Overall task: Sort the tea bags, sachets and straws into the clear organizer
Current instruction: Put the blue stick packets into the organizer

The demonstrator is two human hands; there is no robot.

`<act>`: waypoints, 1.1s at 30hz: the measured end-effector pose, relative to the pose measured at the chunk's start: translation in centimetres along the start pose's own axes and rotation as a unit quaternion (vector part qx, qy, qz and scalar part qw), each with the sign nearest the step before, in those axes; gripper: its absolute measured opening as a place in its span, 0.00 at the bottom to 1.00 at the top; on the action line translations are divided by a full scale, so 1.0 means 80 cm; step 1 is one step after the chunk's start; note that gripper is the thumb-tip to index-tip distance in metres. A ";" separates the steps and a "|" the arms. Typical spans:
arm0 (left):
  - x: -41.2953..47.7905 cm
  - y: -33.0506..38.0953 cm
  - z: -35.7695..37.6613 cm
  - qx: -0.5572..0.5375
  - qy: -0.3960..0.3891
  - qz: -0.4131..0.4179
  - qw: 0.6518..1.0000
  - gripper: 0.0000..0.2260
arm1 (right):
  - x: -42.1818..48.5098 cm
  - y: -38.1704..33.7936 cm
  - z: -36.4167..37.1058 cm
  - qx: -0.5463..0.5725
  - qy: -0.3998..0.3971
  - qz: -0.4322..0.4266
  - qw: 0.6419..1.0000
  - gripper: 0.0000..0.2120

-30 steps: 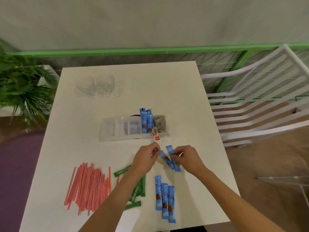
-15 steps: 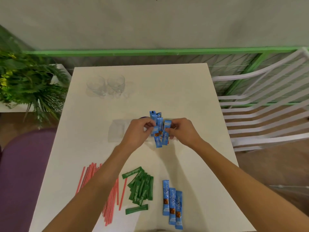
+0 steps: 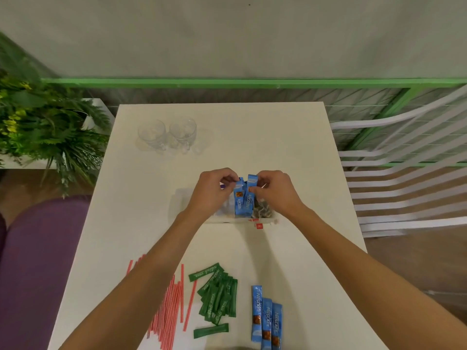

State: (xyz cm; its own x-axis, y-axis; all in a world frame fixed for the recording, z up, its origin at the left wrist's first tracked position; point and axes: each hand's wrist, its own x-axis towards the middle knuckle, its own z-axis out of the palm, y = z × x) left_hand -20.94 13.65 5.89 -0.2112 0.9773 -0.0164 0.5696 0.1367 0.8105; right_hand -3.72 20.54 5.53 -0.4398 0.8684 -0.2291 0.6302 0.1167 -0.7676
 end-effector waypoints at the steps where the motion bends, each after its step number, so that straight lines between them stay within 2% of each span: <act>1: 0.002 -0.002 0.000 -0.001 0.001 -0.001 1.000 0.07 | 0.002 0.000 0.000 -0.004 0.002 0.000 1.000 0.05; 9: 0.005 -0.018 0.016 -0.005 -0.029 -0.009 1.000 0.07 | 0.012 0.010 0.016 -0.071 -0.059 0.021 0.996 0.07; 18: 0.006 -0.029 0.025 0.045 -0.035 -0.026 0.998 0.08 | 0.018 0.012 0.020 -0.163 -0.082 0.021 0.983 0.06; 25: 0.002 -0.030 0.024 0.063 -0.024 -0.026 0.997 0.07 | 0.016 0.009 0.018 -0.185 -0.068 0.031 0.980 0.08; 30: -0.012 -0.030 0.022 0.041 -0.014 -0.027 0.999 0.05 | 0.004 0.013 0.010 -0.156 -0.027 0.020 0.987 0.10; 33: -0.030 -0.026 0.023 0.004 -0.003 -0.036 0.999 0.04 | -0.010 0.017 0.006 -0.121 -0.009 0.013 0.993 0.07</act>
State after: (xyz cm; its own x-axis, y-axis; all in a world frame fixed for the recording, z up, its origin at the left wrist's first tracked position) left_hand -20.16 11.28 3.22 -0.2468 0.9659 -0.0786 0.5596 0.2082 0.8022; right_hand -2.83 19.76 4.42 -0.4315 0.8642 -0.2587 0.7757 0.2090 -0.5956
